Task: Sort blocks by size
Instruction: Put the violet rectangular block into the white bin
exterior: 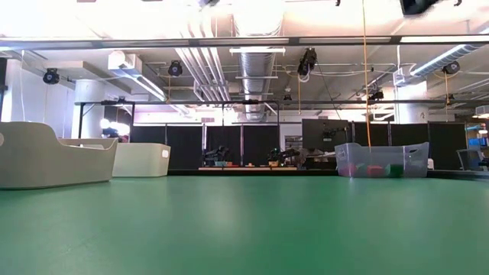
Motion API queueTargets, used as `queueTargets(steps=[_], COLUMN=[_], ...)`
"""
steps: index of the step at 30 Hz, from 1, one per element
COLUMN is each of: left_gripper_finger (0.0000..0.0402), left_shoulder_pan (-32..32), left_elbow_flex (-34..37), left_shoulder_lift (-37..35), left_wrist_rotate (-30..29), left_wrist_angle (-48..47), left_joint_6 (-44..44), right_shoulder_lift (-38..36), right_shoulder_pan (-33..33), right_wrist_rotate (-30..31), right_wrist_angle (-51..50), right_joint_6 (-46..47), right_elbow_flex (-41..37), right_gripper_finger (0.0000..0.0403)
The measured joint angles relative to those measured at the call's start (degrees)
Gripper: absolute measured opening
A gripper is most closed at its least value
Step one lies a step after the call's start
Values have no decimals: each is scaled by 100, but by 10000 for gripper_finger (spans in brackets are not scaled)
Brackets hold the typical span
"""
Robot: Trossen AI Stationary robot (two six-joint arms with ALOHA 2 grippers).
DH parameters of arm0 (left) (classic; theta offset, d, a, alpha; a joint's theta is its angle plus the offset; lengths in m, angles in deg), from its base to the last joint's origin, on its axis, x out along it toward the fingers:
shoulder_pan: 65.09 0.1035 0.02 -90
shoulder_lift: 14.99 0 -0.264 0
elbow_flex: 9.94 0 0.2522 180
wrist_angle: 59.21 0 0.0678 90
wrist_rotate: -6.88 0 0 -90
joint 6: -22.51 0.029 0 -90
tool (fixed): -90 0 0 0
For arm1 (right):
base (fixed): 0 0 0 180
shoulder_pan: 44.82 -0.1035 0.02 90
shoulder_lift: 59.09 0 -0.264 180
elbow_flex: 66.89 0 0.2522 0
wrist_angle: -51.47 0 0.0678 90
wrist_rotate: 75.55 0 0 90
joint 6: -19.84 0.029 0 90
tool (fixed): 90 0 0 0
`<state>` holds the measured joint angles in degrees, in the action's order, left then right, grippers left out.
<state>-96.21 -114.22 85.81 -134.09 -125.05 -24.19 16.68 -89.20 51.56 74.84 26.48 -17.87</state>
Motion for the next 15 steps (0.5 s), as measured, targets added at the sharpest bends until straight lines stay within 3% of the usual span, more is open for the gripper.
queueTargets(steps=[3,7,15], left_gripper_finger=[88,88,88], left_shoulder_pan=[655,2023,5479], left_elbow_flex=[0,22,423], left_shoulder_lift=[-397,-617,-702], left_wrist_rotate=[632,1592,2181], left_wrist_angle=[-2105,-3805,-3039], left_joint_6=[-1459,-2144,182], right_shoulder_lift=[-66,118,390], right_shoulder_pan=[2,2,15], right_wrist_rotate=[4,87,494], right_wrist_angle=[-1049,-1416,-1394], right_joint_6=[891,1588,1916], right_elbow_flex=[-7,-106,-129], right_gripper_finger=[291,300,297])
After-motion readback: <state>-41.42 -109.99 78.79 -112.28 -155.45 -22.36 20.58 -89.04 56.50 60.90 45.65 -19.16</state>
